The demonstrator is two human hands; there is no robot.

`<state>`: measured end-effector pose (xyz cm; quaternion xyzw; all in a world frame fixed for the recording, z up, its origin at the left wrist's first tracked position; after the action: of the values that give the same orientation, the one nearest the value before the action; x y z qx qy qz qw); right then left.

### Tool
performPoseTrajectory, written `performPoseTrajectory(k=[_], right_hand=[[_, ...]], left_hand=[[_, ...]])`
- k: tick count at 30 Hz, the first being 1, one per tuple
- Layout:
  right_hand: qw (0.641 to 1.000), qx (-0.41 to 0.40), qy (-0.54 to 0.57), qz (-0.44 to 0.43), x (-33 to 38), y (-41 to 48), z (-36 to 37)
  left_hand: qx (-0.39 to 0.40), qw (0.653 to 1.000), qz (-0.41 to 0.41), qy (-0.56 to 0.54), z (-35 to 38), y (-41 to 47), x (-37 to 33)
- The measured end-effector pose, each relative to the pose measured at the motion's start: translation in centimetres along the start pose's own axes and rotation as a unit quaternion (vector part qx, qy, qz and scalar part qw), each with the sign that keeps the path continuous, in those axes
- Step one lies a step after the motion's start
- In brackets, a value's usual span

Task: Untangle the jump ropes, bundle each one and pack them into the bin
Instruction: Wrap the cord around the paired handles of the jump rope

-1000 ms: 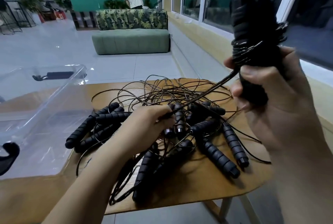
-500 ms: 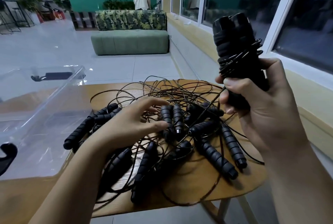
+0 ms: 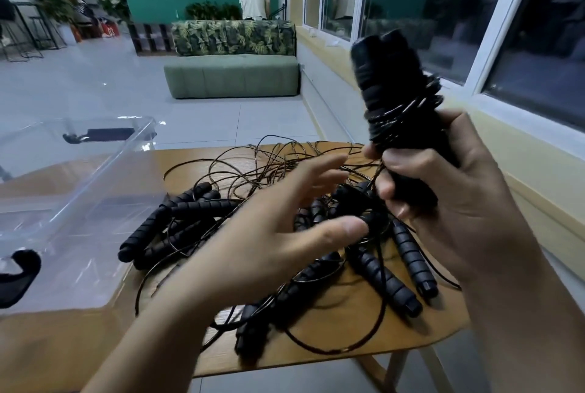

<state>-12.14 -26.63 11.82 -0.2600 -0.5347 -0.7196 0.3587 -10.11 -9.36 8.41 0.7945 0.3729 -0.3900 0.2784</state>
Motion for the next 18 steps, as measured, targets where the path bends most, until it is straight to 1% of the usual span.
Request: performPoseTrajectory(k=[2,4,7,11,14,16,17,18], right_hand=[[0.999,0.033,-0.008,0.008,-0.4,-0.3,1.1],[0.999,0.037,-0.025,0.001,-0.6,-0.4,1.3],[0.997,0.008,-0.071,-0.036,-0.1,0.2,-0.1],[0.975,-0.048,-0.201,-0.086,0.6,1.2,-3.9],[0.945,-0.073,-0.305,-0.089,0.8,1.3,-5.9],[0.909,-0.073,-0.408,-0.043,0.3,1.2,-6.8],[0.886,-0.053,-0.461,-0.007,-0.3,1.2,-7.0],[0.866,-0.017,-0.499,0.032,-1.2,1.1,-7.0]], left_hand=[[0.017,0.999,-0.004,-0.032,2.2,0.4,-0.3],[0.018,0.999,-0.026,-0.031,3.7,0.8,0.2],[0.031,0.998,-0.05,-0.009,4.4,1.2,1.3],[0.031,0.994,-0.068,0.074,1.5,0.9,1.9],[0.009,0.991,-0.077,0.111,-2.2,0.5,2.6],[-0.015,0.987,-0.082,0.135,-4.2,0.0,3.3],[-0.029,0.984,-0.08,0.154,-5.0,-0.1,3.4],[-0.044,0.982,-0.077,0.166,-5.7,-0.3,3.5]])
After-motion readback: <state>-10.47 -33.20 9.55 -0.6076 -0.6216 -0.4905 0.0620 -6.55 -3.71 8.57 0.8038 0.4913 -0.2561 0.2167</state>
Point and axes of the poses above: each hand's wrist, its own y-axis towards the middle knuckle, its own z-axis out of the palm, x = y × z, the point moved 8 cm from there along y, towards the middle knuckle, and after that the axes turned 12 degrees about -z, right-handed, at the moved point
